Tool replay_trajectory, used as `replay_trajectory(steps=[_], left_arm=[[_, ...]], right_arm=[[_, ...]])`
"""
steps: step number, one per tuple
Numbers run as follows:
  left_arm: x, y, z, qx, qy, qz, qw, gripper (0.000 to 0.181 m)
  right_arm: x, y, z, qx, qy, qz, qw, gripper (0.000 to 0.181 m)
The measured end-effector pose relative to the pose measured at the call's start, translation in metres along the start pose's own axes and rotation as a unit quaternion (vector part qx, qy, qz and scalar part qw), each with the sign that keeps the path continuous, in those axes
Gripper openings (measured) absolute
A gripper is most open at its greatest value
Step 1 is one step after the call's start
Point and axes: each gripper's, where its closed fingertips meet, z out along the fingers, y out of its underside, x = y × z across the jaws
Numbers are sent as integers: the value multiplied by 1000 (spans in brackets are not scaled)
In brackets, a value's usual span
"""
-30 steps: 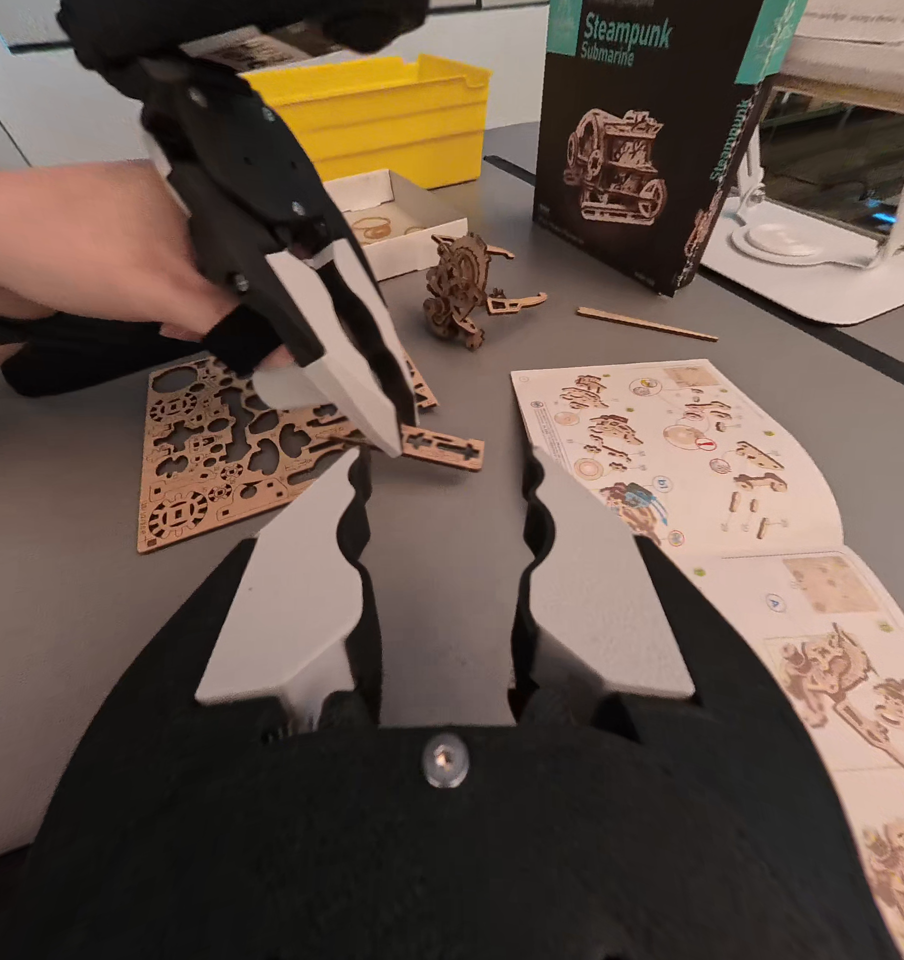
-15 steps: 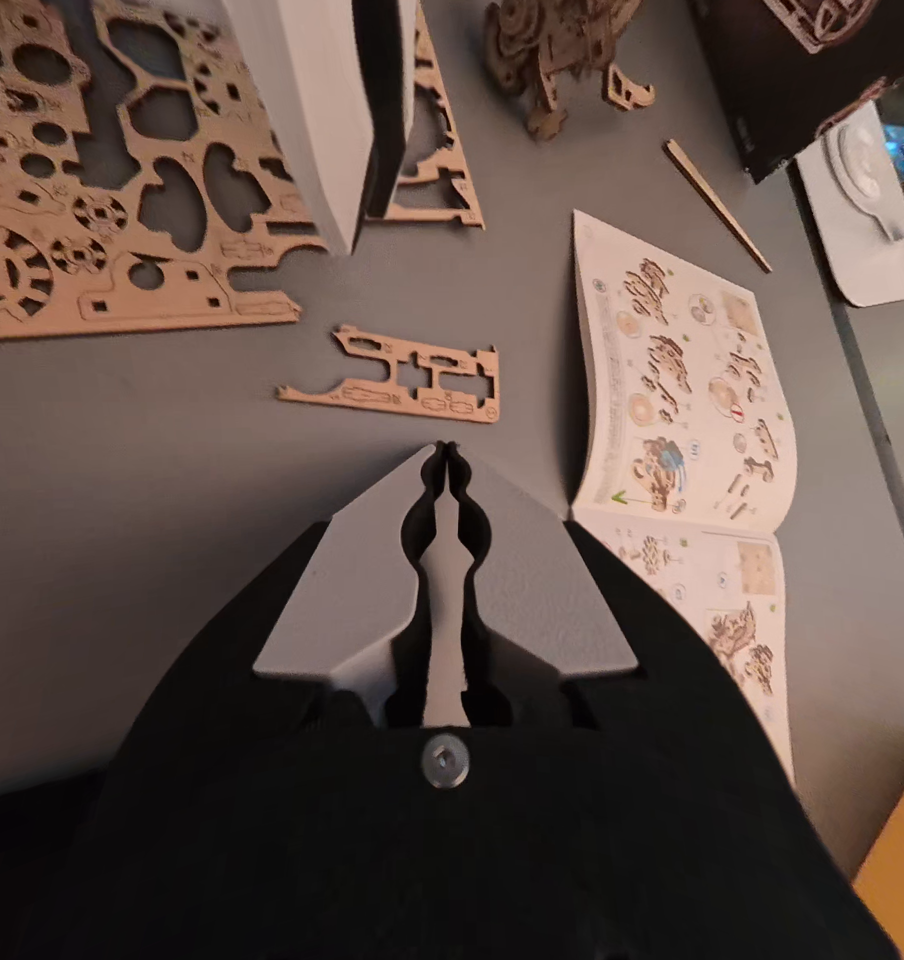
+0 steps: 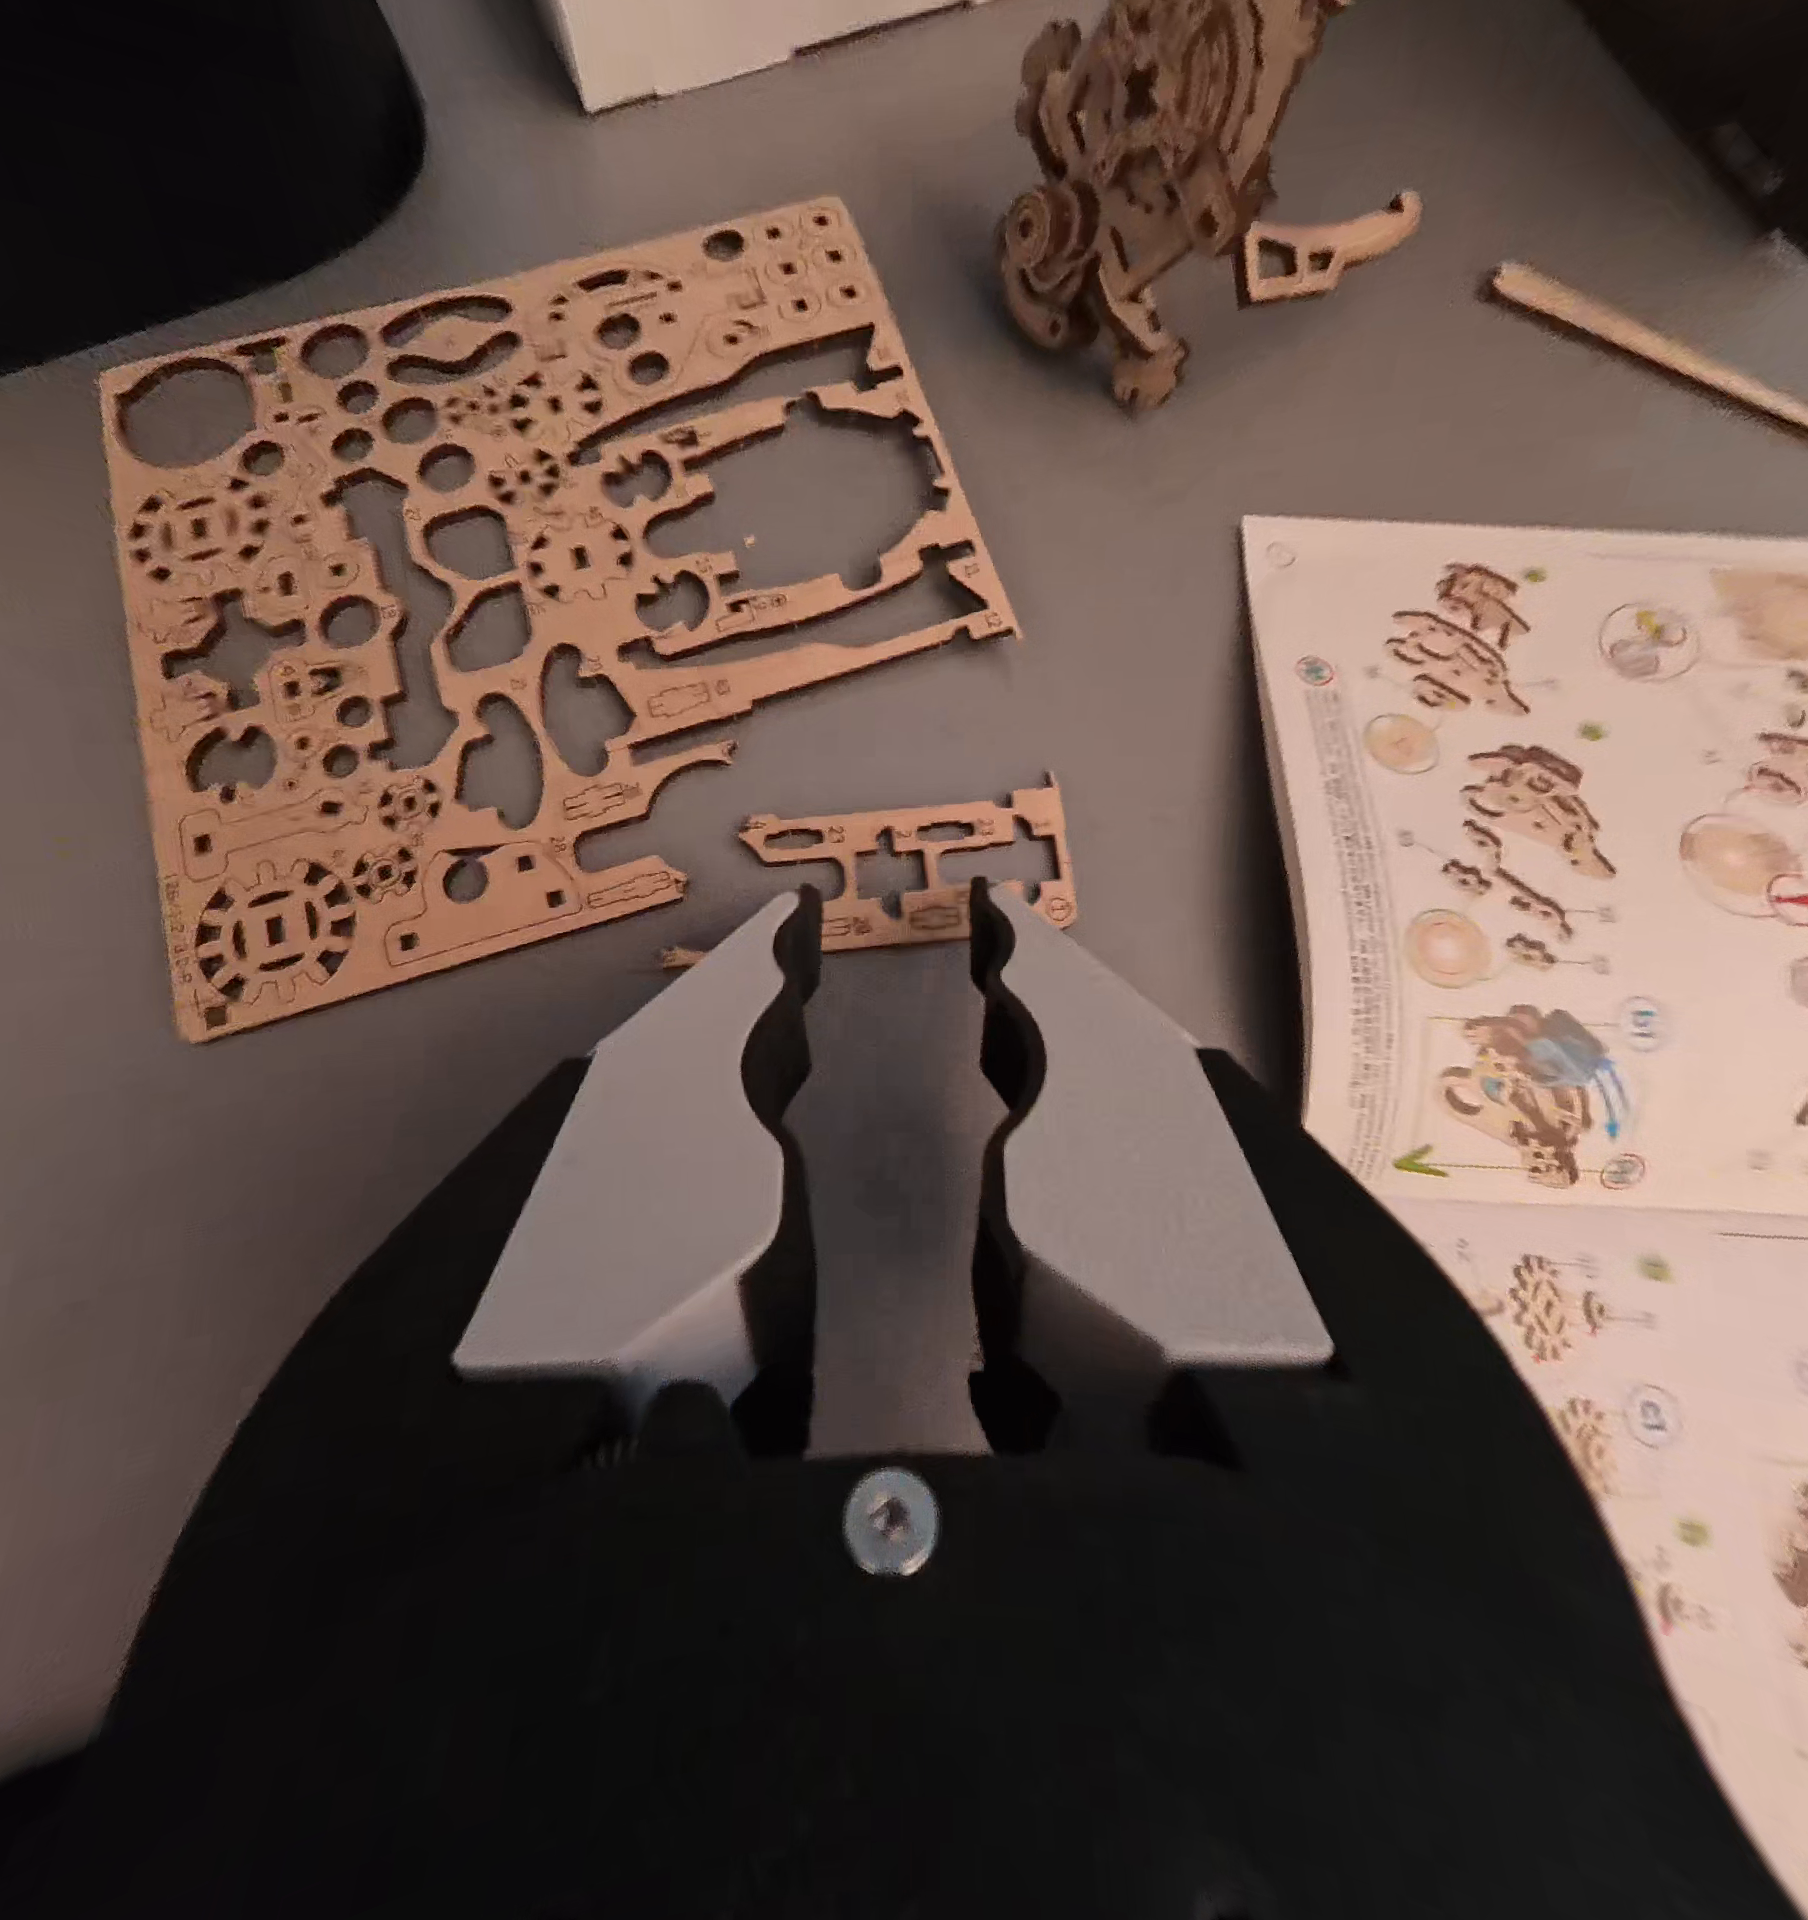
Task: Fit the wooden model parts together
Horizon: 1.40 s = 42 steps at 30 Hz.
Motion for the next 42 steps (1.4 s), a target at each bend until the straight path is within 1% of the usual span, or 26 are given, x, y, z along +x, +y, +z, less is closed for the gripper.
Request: replay_trajectory(steps=[2, 5, 8, 10, 11, 13, 15, 17, 19, 20, 21, 22, 24, 26, 27, 30, 32, 33, 35, 37, 39, 42], left_arm=[[-7, -5, -4, 7, 3, 0, 1000, 13], [-14, -11, -4, 13, 23, -6, 1000, 13], [-10, -19, 2, 29, 76, -13, 997, 12], [-6, -23, 7, 37, 108, -16, 993, 12], [-5, -23, 9, 40, 119, -13, 992, 12], [-7, -22, 13, 54, 127, 2, 990, 14], [-10, -23, 15, 92, 120, 30, 988, 16], [-15, -29, 12, 154, 98, 72, 981, 17], [-14, -38, 7, 215, 84, 110, 967, 20], [-13, -41, 5, 236, 81, 127, 960, 25], [-15, -43, 4, 253, 68, 137, 955, 34], [-19, -45, 4, 266, 50, 142, 952, 41], [-29, -47, 4, 287, 14, 151, 946, 56], [-45, -46, 6, 282, -40, 165, 944, 63], [-52, -44, 8, 272, -69, 175, 944, 69], [-79, -42, 4, 241, -186, 203, 931, 74], [-86, -45, -3, 242, -242, 218, 914, 74], [-87, -45, -4, 246, -259, 222, 907, 74], [-88, -45, -3, 254, -278, 217, 901, 71], [-90, -41, 5, 244, -281, 223, 901, 67], [-94, -40, 8, 233, -287, 218, 903, 66], [-89, -44, 0, 261, -288, 222, 894, 63]], right_arm=[[3, 1, 5, -12, 10, 7, 1000, 29], [5, -5, 11, -11, 19, -24, 999, 28], [0, -9, 16, -19, -25, -41, 999, 22], [1, -9, 17, -26, -49, -36, 998, 26], [6, -10, 16, -24, -41, -40, 998, 28], [11, -22, 5, 21, -21, -51, 998, 30], [10, -38, -20, 90, -15, -49, 995, 30], [26, -48, -53, 167, 34, -43, 984, 32], [46, -50, -86, 234, 89, -39, 967, 32], [59, -49, -99, 257, 124, -33, 958, 32], [69, -46, -108, 268, 149, -26, 952, 33], [79, -42, -112, 266, 169, -16, 949, 34], [98, -29, -112, 237, 219, -6, 947, 36], [116, -19, -114, 202, 292, 4, 935, 36], [117, -17, -113, 192, 304, 8, 933, 36], [112, -17, -108, 164, 315, 39, 934, 35], [108, -17, -104, 152, 320, 55, 934, 31], [105, -17, -102, 148, 317, 61, 935, 29], [100, -18, -95, 156, 297, 74, 939, 26], [97, -17, -88, 160, 274, 89, 944, 25], [103, -13, -87, 161, 282, 96, 941, 25], [107, -13, -91, 177, 280, 101, 938, 26]])
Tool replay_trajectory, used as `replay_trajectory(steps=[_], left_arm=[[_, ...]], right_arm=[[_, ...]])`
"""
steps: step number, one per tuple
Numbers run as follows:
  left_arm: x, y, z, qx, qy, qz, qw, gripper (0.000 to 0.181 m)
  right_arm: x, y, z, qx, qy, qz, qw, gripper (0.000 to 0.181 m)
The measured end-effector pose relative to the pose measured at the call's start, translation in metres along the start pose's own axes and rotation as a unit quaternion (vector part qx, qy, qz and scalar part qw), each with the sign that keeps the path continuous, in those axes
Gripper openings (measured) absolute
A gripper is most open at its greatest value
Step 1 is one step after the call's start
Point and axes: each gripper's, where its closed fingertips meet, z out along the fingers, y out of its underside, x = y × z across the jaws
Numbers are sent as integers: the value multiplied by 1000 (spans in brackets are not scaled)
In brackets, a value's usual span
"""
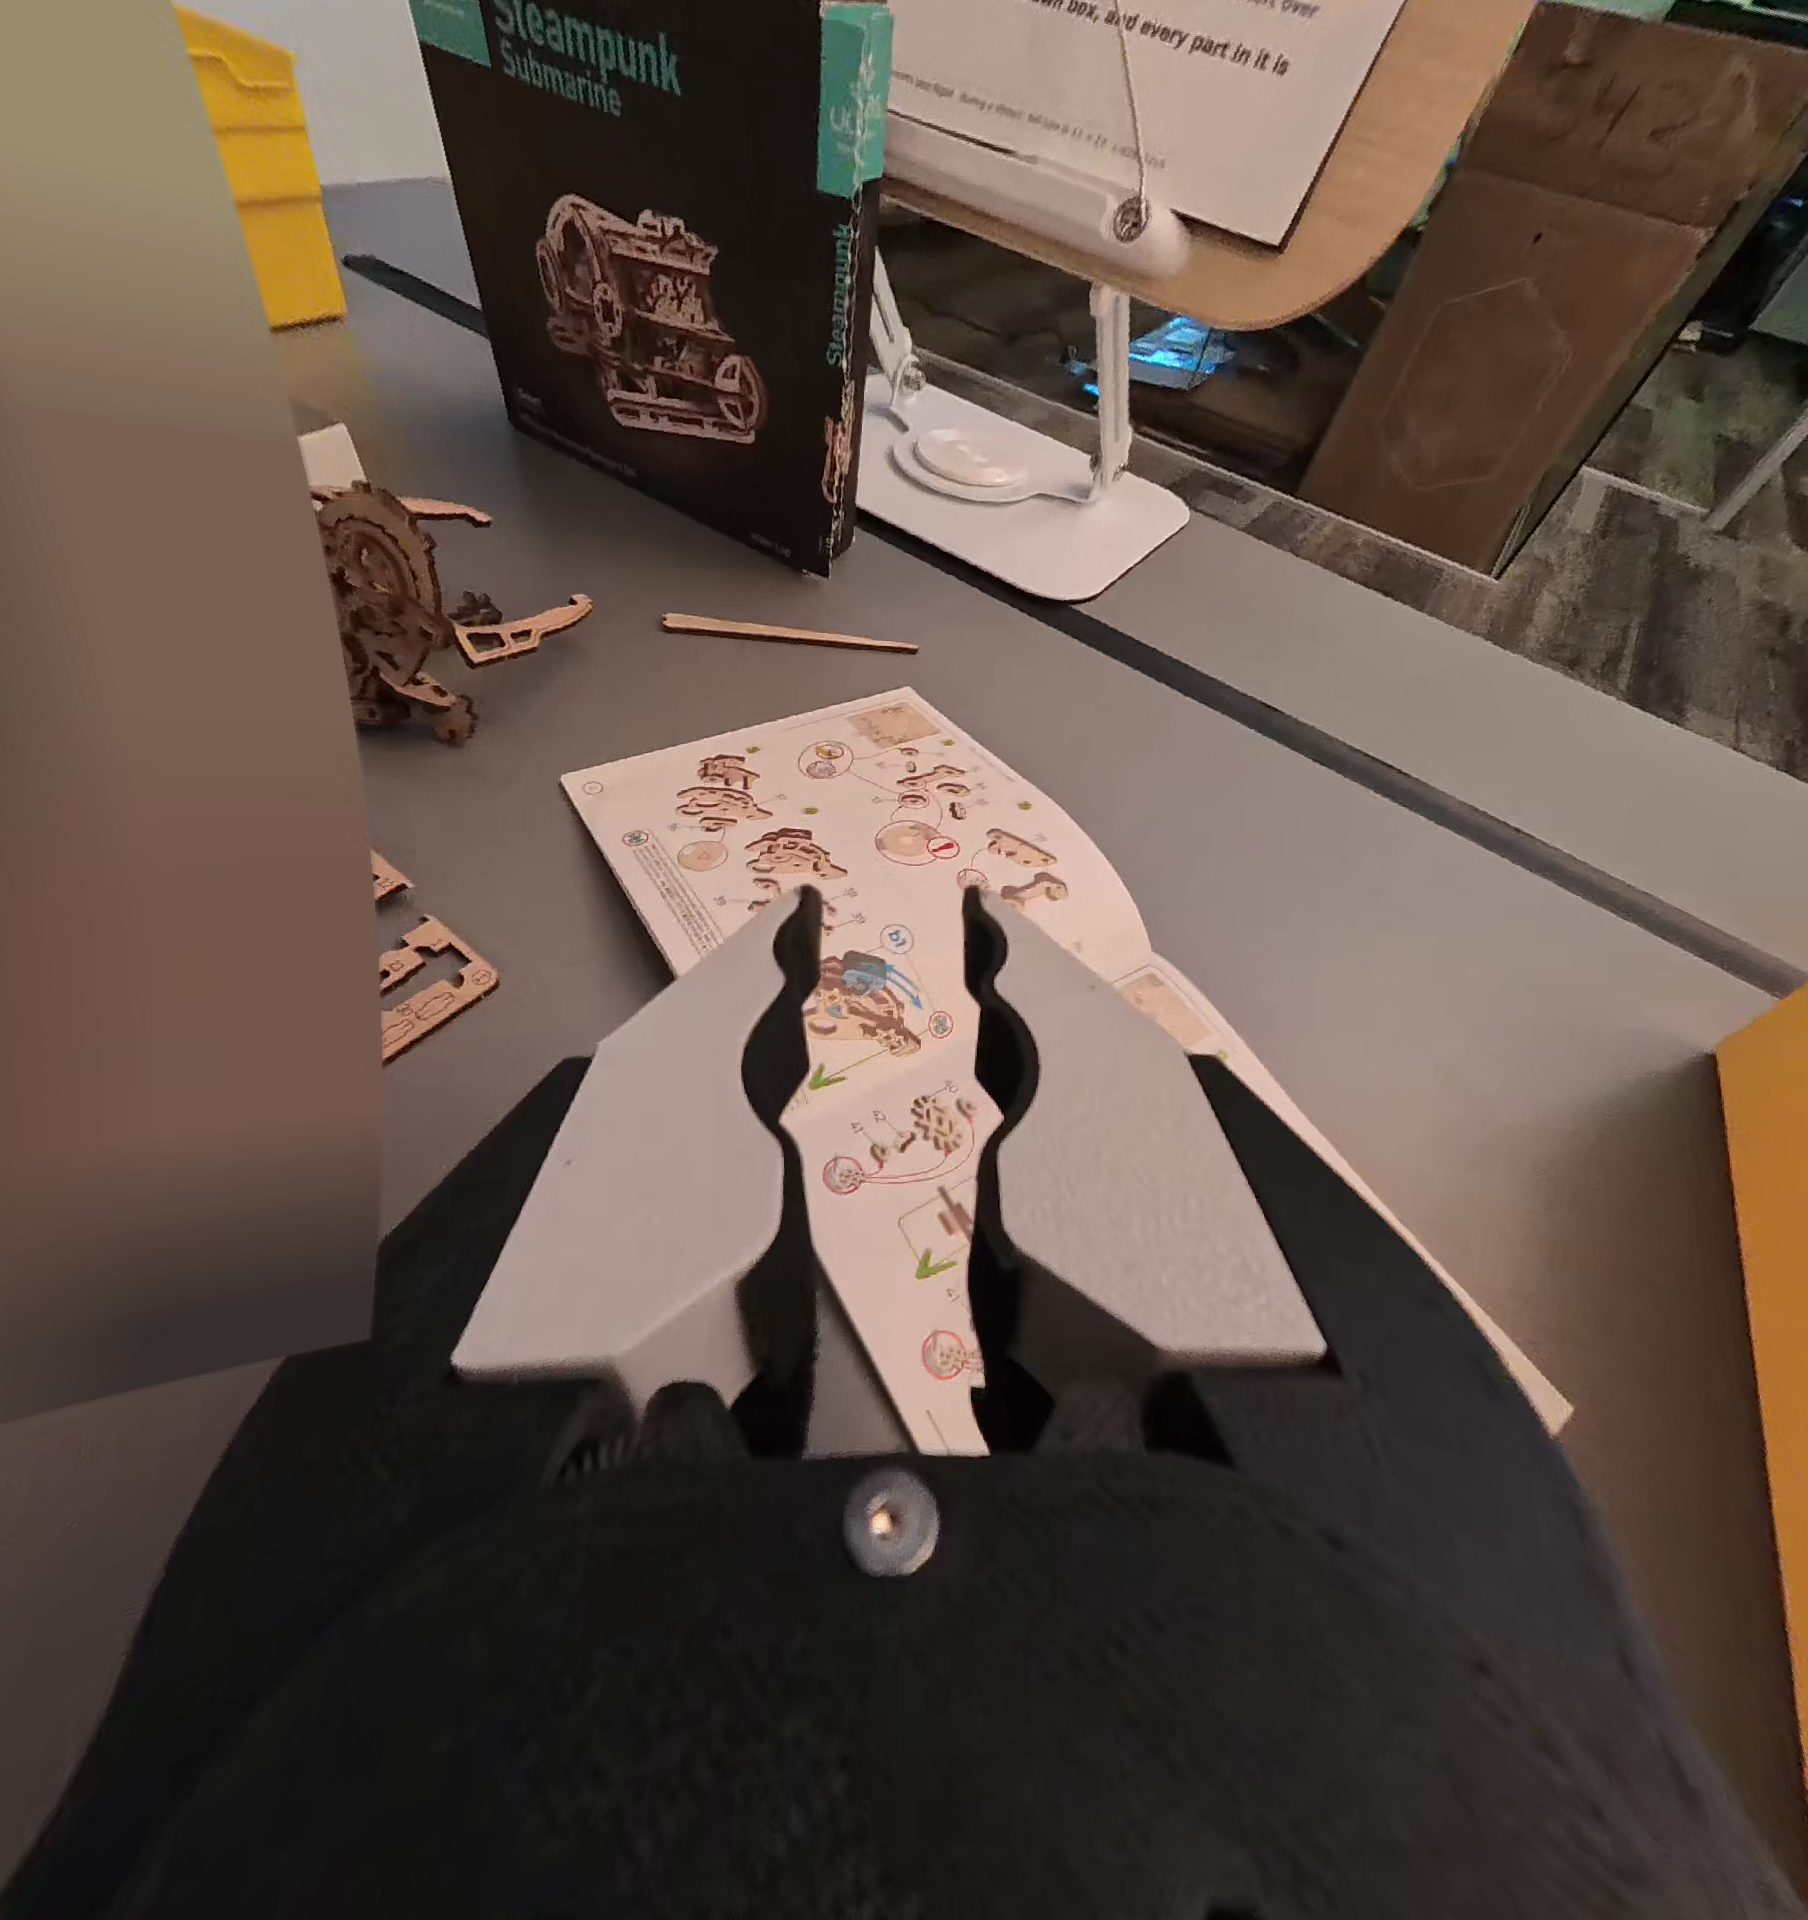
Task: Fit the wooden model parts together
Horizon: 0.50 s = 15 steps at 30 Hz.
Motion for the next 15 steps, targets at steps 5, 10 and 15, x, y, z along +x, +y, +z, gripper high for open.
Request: replay_trajectory(steps=[5, 10, 15], left_arm=[[2, -8, -5, 21, 1, -6, 1000, 61], [-1, 1, -2, 6, 6, -32, 999, 61], [-5, 2, -2, 7, 7, -50, 999, 60]], right_arm=[[14, -4, -4, 11, 14, 9, 1000, 21], [35, 1, -7, -1, 52, -11, 999, 21], [31, 8, -4, -14, 33, 0, 999, 9]])
